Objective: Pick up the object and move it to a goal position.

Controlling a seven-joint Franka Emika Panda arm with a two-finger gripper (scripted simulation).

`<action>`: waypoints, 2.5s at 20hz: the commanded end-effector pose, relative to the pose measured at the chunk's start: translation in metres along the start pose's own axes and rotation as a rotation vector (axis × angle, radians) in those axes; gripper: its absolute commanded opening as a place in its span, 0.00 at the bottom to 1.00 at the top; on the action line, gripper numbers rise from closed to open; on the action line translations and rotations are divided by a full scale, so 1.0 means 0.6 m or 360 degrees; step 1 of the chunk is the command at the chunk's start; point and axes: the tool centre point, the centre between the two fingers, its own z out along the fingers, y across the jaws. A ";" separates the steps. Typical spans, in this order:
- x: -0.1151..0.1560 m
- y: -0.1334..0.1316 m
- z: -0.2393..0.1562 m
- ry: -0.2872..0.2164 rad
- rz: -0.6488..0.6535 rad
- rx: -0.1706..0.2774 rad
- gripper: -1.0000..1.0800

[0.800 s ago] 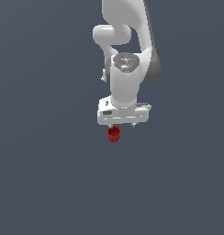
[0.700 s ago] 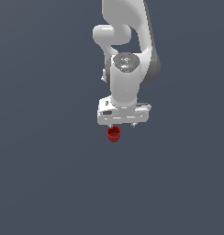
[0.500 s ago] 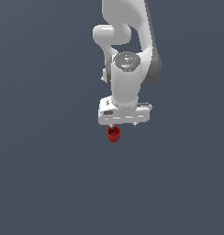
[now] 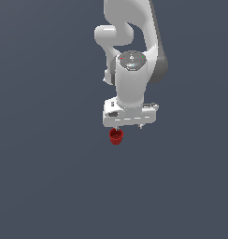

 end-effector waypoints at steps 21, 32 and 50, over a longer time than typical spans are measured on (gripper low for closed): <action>-0.049 0.063 0.100 -0.0004 0.0530 -0.0072 0.96; -0.071 0.088 0.135 0.0001 0.0728 -0.0104 0.96; -0.074 0.093 0.215 0.0001 0.0733 -0.0105 0.96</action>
